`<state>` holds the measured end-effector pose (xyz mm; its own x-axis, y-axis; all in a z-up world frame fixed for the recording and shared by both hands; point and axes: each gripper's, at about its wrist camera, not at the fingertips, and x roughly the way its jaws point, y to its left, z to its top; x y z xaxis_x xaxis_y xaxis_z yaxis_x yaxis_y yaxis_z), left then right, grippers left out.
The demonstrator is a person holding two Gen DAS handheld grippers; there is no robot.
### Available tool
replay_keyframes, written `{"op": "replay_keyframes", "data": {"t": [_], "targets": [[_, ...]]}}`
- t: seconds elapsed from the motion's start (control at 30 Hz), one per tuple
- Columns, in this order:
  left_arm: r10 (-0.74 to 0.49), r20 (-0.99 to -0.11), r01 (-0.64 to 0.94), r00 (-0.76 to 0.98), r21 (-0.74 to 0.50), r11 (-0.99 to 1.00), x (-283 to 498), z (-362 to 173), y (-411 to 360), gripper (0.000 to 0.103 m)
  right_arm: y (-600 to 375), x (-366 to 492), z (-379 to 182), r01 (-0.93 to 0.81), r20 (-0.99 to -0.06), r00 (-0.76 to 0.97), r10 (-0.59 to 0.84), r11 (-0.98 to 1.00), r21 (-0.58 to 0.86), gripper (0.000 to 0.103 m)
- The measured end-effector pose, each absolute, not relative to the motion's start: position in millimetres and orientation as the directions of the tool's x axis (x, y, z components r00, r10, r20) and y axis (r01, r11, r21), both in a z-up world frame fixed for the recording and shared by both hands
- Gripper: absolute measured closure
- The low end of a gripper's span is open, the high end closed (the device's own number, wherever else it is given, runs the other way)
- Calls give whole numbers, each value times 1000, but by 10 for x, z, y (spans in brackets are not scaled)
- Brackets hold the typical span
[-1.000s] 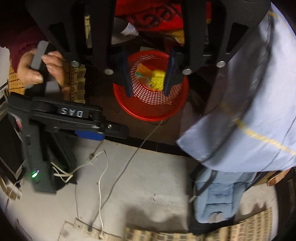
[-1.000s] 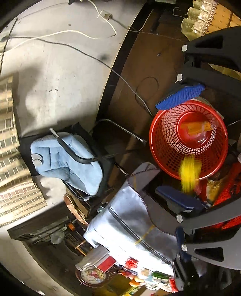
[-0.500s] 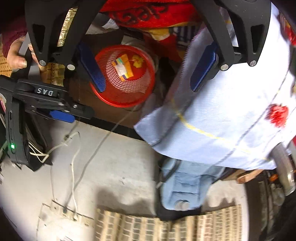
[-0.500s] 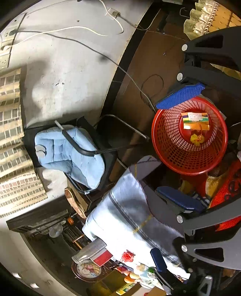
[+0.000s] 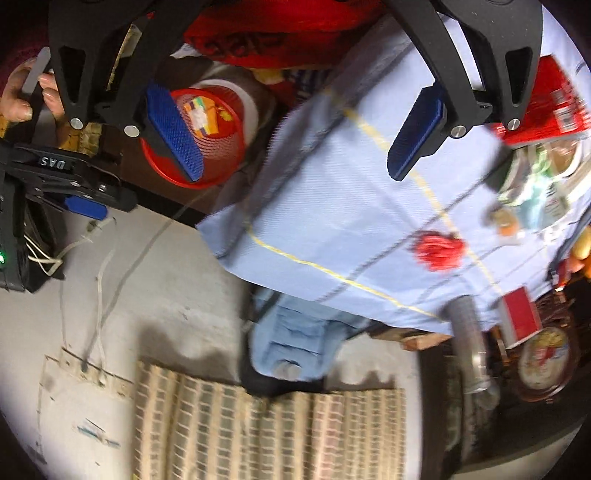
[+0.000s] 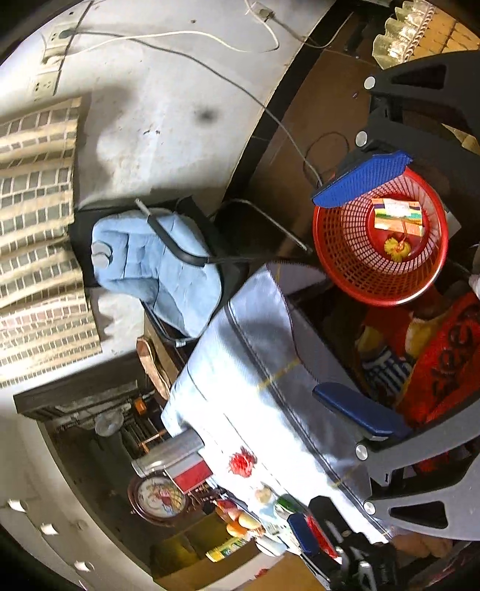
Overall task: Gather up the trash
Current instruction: 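Bring both empty tools back over the table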
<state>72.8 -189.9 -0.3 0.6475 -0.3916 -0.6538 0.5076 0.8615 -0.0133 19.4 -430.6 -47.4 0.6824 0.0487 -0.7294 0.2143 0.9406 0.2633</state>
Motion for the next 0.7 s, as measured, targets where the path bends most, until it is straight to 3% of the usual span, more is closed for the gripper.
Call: {"op": "replay_keyframes", "data": {"t": [0.37,0.7], "targets": [[-183,-573,227,799,5,974,719,171,-799,7,-3800,329,-327,85,-715,683,150,956,281,8],[121,-566,-138,816,14,990,668,94,572,7,-2683,679,-216,-216,-689,594,415,907,361,6]]}}
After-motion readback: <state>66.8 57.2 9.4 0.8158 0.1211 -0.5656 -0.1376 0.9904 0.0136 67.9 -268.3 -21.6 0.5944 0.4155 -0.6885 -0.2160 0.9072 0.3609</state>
